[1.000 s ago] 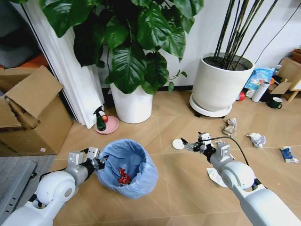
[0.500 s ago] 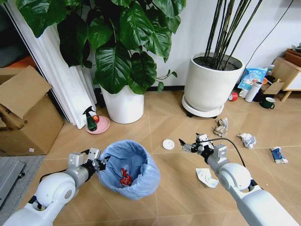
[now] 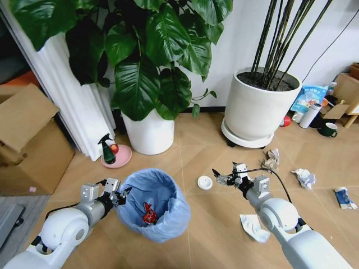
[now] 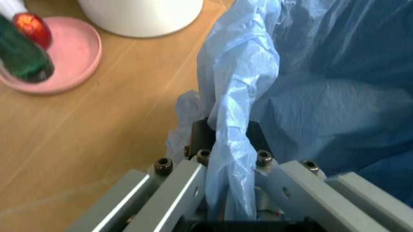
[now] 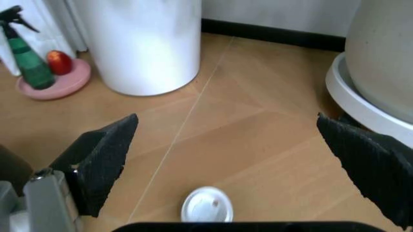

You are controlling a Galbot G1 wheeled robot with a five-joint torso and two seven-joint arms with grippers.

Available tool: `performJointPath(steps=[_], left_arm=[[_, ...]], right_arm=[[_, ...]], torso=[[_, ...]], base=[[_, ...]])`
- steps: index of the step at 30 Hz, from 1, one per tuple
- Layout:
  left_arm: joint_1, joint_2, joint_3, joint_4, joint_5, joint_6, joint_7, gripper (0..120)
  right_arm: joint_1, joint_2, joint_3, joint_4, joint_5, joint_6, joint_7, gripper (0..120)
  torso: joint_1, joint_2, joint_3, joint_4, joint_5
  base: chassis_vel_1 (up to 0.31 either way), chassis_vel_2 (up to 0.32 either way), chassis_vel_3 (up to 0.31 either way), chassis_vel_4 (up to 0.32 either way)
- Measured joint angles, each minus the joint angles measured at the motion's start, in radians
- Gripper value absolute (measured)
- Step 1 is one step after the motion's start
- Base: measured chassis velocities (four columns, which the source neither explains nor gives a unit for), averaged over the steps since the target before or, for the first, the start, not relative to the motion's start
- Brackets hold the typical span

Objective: Pick up the trash bin and place the garbage on the floor into it.

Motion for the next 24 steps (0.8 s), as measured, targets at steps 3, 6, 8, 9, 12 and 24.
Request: performJointPath(steps=[3,6,8,9,12,24], left_arm=[[0.000,-0.002,0.000,0.000,0.001,-0.001,0.000,0],[0.000,-0.012,-0.002,0.000,0.003,-0.002,0.001,0],[0.002,-0.019,-0.004,0.000,0.005,-0.002,0.002,0],[0.004,-0.022,-0.005,0.000,0.007,-0.002,0.003,0],[0.012,-0.033,-0.010,0.000,0.016,-0.002,0.011,0],[0.039,-0.067,-0.031,-0.010,0.037,-0.006,0.019,0]], right_arm=[[-0.008,-0.003,0.000,0.001,-0.003,-0.015,0.006,100],[-0.035,-0.016,0.035,-0.027,-0.025,-0.008,-0.054,100],[-0.058,-0.029,0.073,-0.064,-0.054,0.037,-0.153,100],[-0.069,-0.037,0.096,-0.084,-0.073,0.061,-0.208,100],[-0.114,-0.075,0.191,-0.150,-0.164,0.138,-0.430,100],[-0.344,-0.135,0.352,-0.273,-0.241,0.310,-0.623,100]], torso=[[0.000,0.000,0.000,0.0002,0.0007],[0.000,0.000,0.000,0.0001,0.0003],[0.000,0.000,0.000,0.0006,0.0009],[0.000,0.000,0.000,0.0007,0.0008],[0.000,0.000,0.000,0.0002,0.0002],[0.000,0.000,0.000,0.0002,0.0005]], base=[[-0.214,0.212,0.219,-0.210],[-0.149,0.120,0.049,-0.113],[-0.068,0.044,0.015,-0.044],[0.000,0.000,0.000,0.000],[0.010,-0.016,-0.016,0.024],[0.008,-0.026,-0.017,0.012]])
